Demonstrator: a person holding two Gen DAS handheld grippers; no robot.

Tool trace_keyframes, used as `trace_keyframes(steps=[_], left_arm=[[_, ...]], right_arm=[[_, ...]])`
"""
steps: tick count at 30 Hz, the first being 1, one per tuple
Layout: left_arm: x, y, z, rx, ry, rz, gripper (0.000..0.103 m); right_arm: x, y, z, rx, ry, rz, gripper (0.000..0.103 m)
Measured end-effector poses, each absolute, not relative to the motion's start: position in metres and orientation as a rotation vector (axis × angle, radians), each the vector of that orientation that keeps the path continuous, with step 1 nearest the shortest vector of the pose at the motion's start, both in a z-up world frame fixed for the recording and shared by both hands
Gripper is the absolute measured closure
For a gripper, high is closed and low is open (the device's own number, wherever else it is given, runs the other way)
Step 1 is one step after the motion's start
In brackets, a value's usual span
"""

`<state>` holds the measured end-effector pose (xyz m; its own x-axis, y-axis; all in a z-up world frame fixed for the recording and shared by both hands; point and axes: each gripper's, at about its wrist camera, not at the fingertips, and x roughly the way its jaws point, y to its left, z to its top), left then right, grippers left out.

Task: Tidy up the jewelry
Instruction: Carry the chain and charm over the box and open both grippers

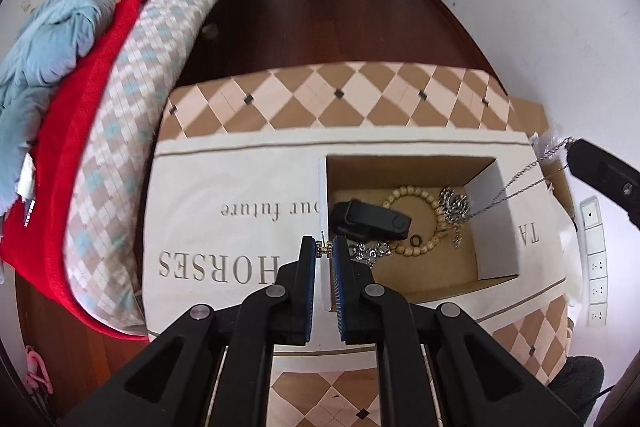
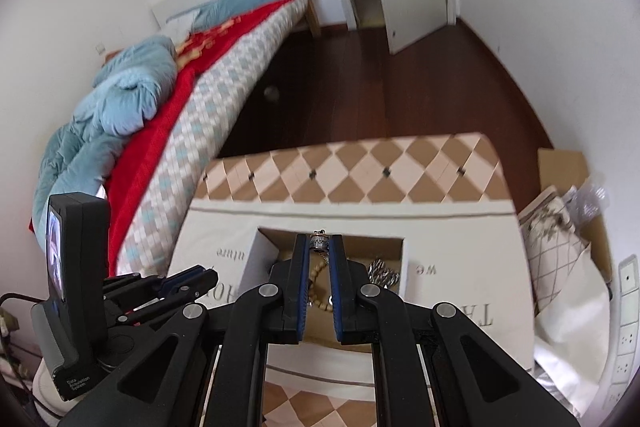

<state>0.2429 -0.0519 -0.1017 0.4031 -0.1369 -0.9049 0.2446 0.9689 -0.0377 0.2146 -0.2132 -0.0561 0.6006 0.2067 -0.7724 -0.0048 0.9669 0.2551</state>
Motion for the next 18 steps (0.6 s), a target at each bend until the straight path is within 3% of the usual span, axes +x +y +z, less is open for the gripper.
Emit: trace_keyframes(steps=[8,12,15,16,17,18], left_arm=[[0.254,-0.055,-0.114,0.074,1.173,-0.241,0.093],[0.254,-0.051,-0.108,0.078,1.149,-0.211,0.086],[0.252,-0.045,-0.1,0.069,1.124,-0.184,0.072],[0.251,-0.043,-0.097,0.072,1.116,-0.175,0.06],[0.248,-0.041,-0.093,0.074,1.096,-0.162,0.047],[0.246,-0.04,-0.089,0.075,1.08,-0.151,0.042]], right_arm=[[0.246,-0.213,-0.109,0.266,1.114,0.161,0.092],[0.243,-0.218,-0.114,0.248,1.132,0.123,0.07],[0.235,-0.221,-0.111,0.221,1.135,0.096,0.063],[0.233,-0.222,-0.109,0.215,1.135,0.085,0.061],[0.229,-0.224,-0.107,0.204,1.131,0.066,0.052],[0.227,-0.225,-0.105,0.188,1.126,0.047,0.041]])
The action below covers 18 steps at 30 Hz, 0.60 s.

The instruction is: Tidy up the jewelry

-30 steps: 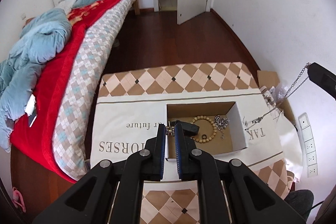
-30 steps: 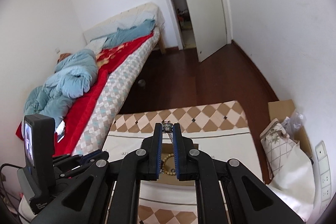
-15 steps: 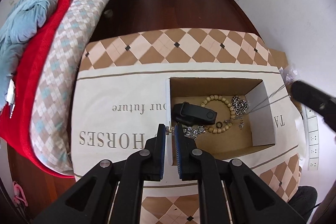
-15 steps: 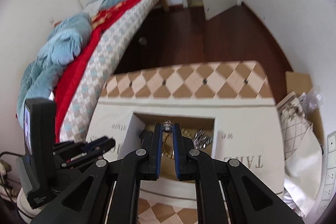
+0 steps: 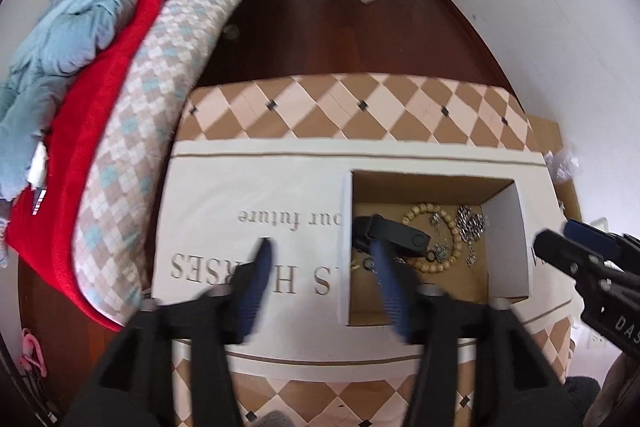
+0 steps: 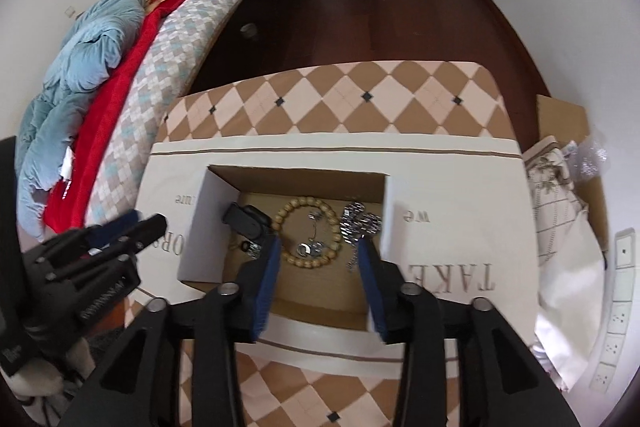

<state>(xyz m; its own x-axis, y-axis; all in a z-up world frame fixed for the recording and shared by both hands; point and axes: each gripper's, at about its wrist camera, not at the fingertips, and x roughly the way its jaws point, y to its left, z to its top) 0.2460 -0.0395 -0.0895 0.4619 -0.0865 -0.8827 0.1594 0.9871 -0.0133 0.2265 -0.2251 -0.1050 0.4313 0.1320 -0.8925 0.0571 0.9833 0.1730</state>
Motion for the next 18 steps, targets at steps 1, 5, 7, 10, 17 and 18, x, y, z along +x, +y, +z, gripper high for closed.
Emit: trace_keyframes(steps=[1,5,7,10,17,18], left_arm=[[0.244,-0.038,-0.087,0.078,1.066,-0.141,0.032],[0.232,-0.034,-0.078,0.097,1.022,-0.107,0.004],[0.226,-0.033,-0.077,0.117,1.027,-0.093,0.0],[0.217,-0.033,-0.077,0.147,1.029,-0.074,0.0],[0.19,-0.029,-0.056,0.144,0.993,-0.061,0.0],[0.186,-0.028,-0.052,0.141,0.986,-0.061,0.0]], right_arm=[[0.224,-0.225,-0.103,0.168,1.12,0.025,0.035],[0.21,-0.223,-0.099,0.076,1.107,-0.069,0.003],[0.203,-0.22,-0.099,0.035,1.104,-0.106,0.0],[0.193,-0.22,-0.1,0.015,1.101,-0.156,0.0],[0.168,-0.22,-0.089,0.045,1.085,-0.181,0.0],[0.163,-0.219,-0.084,0.049,1.078,-0.182,0.0]])
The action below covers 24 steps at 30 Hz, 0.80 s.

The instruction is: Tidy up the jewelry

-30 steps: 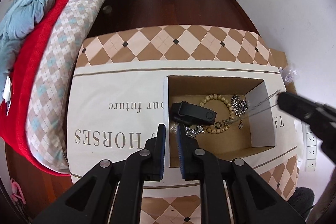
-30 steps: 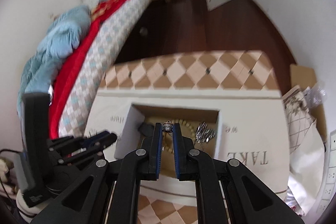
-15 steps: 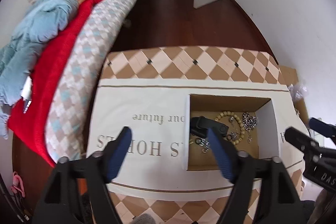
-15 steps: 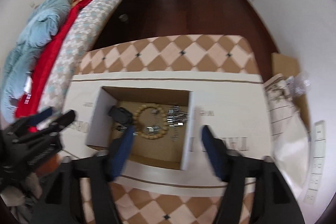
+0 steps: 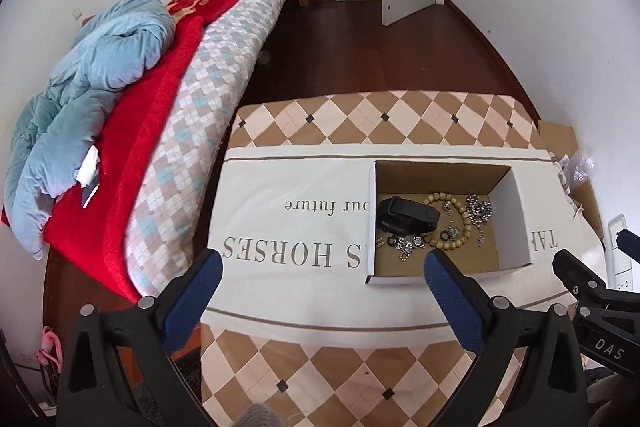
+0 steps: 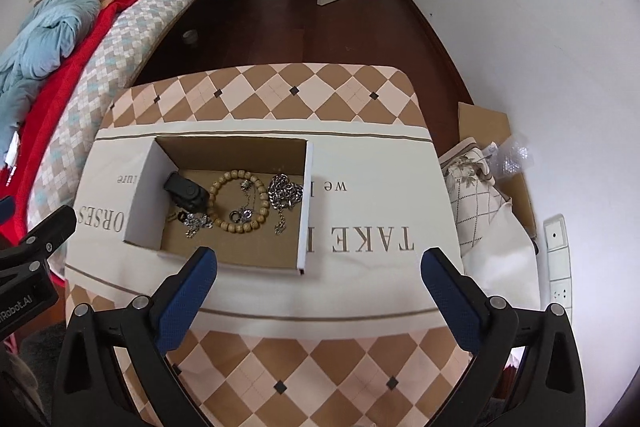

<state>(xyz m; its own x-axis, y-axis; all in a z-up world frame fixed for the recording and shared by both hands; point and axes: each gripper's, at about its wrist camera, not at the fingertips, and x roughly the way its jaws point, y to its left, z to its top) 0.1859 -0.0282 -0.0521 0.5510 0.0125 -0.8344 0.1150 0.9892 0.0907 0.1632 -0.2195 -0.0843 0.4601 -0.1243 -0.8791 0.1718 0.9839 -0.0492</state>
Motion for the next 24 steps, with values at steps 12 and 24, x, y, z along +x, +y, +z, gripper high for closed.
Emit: trace_keyframes(steps=[12,24], left_arm=[[0.109,-0.018,0.011,0.059,0.912,-0.103,0.0],[0.039,-0.019,0.072,0.032,0.83,-0.176,0.0]], right_arm=[[0.085,-0.214,-0.006,0.045,0.943,-0.189,0.0],[-0.001,-0.204,0.077,0.03,0.784,-0.202,0.0]])
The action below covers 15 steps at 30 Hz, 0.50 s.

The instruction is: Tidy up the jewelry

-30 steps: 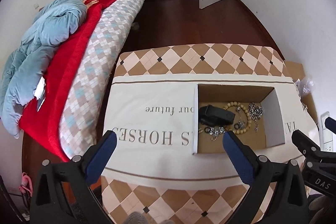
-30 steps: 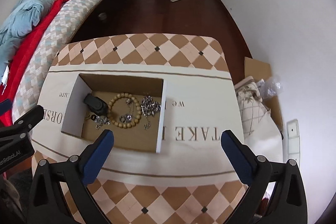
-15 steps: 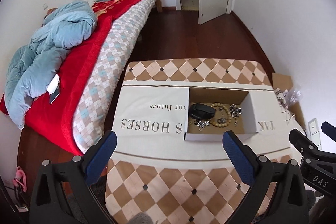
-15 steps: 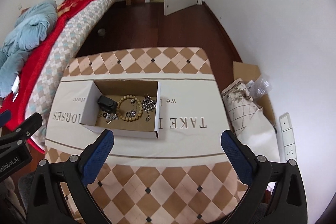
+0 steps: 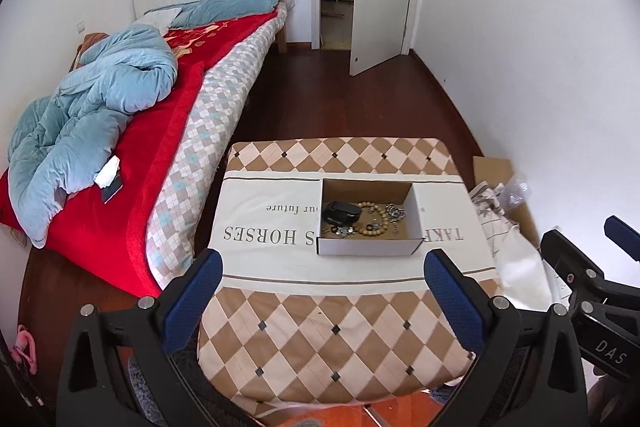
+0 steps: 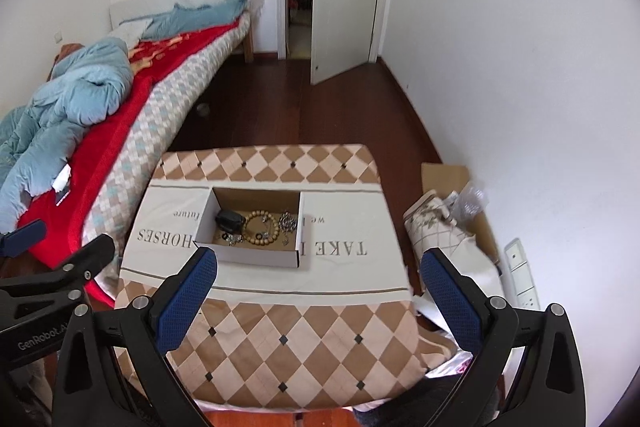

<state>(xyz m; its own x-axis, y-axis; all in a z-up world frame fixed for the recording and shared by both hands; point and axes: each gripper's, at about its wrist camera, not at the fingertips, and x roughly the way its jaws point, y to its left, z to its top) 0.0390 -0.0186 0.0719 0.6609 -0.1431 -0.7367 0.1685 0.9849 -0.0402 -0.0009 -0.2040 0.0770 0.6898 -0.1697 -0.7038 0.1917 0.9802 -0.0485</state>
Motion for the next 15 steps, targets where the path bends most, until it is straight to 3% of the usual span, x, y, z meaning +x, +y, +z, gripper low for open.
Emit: trace_keyframes(steps=[15], left_arm=[[-0.011,-0.008,0.119,0.026,0.796,-0.176,0.0]], right_arm=[[-0.065,-0.199,0.131,0.035,0.71,-0.184,0.0]])
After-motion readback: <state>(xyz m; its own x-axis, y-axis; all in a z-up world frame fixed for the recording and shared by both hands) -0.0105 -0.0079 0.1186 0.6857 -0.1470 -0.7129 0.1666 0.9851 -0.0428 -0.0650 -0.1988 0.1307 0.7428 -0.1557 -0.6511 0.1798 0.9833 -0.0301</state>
